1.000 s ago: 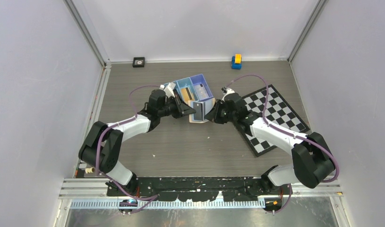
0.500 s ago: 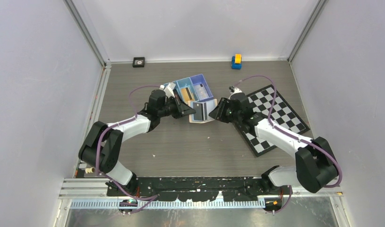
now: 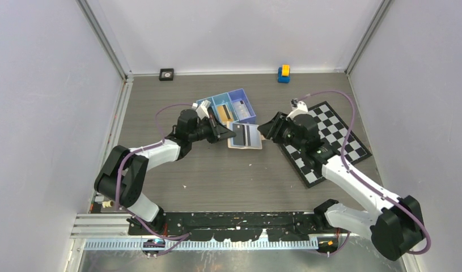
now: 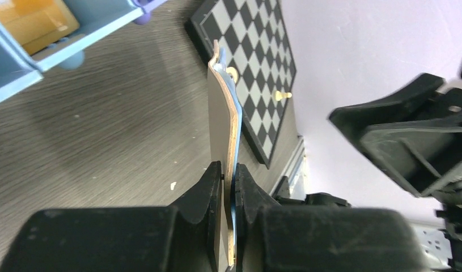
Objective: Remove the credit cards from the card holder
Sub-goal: Remove the credit card from the card holder.
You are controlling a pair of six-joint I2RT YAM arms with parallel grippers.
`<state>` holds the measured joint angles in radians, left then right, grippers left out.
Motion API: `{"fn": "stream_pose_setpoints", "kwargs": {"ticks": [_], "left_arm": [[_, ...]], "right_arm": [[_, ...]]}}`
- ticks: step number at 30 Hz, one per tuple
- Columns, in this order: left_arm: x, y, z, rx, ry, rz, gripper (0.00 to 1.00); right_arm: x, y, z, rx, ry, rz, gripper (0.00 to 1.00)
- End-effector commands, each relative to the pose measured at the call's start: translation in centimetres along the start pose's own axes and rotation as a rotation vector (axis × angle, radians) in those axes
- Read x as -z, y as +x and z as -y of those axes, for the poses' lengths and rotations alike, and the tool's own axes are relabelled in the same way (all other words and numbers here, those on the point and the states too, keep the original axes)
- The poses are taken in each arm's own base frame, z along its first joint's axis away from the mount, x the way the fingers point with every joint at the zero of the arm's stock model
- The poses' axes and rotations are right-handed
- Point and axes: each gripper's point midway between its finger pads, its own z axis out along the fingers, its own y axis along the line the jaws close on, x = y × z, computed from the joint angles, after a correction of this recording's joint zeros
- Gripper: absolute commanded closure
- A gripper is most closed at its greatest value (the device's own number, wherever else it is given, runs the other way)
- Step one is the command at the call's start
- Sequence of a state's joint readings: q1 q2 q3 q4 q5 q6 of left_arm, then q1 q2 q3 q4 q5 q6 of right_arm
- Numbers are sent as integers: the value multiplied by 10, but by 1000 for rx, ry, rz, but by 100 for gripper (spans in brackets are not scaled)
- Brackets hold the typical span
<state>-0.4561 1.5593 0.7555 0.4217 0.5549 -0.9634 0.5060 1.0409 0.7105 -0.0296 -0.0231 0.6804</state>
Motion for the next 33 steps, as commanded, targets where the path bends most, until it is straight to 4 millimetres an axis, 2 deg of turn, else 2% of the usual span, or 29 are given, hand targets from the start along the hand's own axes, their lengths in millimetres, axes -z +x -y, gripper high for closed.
{"fn": "stream_pose_setpoints", "kwargs": {"ticks": [1,5,12,22,33], "left_arm": [[7,-14,46,-58,197,36,100],[9,-13,57,-55,251,26,100],[12,-12,73,-46,340,10,100],[14,-12,84,-19,407,-1,100],[20,-14,92,-11,448,11,100]], "right_arm": [[-17,14,-27,-6,-159,-90,57],[-29,27,-32,-111,-261,-178,59],[-36,23,-34,-239,-387,-196,59],[-22,10,-52,-288,-537,-154,61],[-5,-5,-64,-327,-650,-94,80]]}}
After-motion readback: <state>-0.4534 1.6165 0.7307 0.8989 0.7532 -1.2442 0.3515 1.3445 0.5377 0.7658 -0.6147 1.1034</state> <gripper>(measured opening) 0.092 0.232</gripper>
